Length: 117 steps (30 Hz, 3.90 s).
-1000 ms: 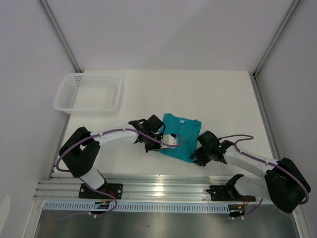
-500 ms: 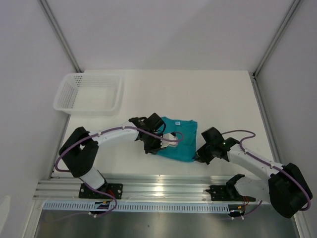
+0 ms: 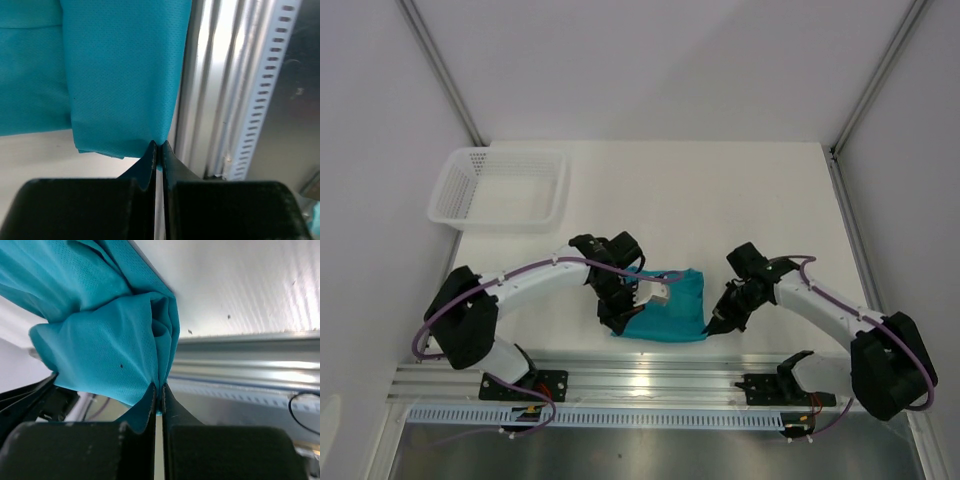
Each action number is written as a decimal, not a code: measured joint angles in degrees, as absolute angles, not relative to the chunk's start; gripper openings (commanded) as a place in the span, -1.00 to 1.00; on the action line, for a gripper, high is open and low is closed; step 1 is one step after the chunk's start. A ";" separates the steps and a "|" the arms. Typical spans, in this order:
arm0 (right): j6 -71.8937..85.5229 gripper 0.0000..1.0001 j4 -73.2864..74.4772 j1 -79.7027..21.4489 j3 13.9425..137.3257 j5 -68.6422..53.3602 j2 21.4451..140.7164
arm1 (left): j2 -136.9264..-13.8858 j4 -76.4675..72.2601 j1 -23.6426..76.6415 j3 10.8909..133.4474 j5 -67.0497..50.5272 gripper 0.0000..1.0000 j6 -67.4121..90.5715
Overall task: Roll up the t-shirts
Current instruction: Roll the tshirt
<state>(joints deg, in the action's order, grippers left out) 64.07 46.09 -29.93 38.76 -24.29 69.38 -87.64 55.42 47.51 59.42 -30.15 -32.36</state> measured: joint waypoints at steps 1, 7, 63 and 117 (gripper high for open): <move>63.09 -1.00 46.83 -29.85 39.13 -25.76 70.28 | -87.02 56.53 47.51 59.66 -30.72 -0.99 -32.36; 56.53 -1.00 50.83 -26.52 42.44 -31.66 77.23 | -86.67 60.53 47.00 60.47 -35.64 -0.99 -32.58; 56.49 -1.00 13.52 -34.46 44.86 -23.24 84.88 | -111.42 58.15 30.46 76.01 -34.61 -0.99 -27.38; 48.56 -1.00 -3.22 -35.46 40.58 -29.52 93.54 | -104.07 53.89 30.72 80.60 -30.59 -0.22 -25.04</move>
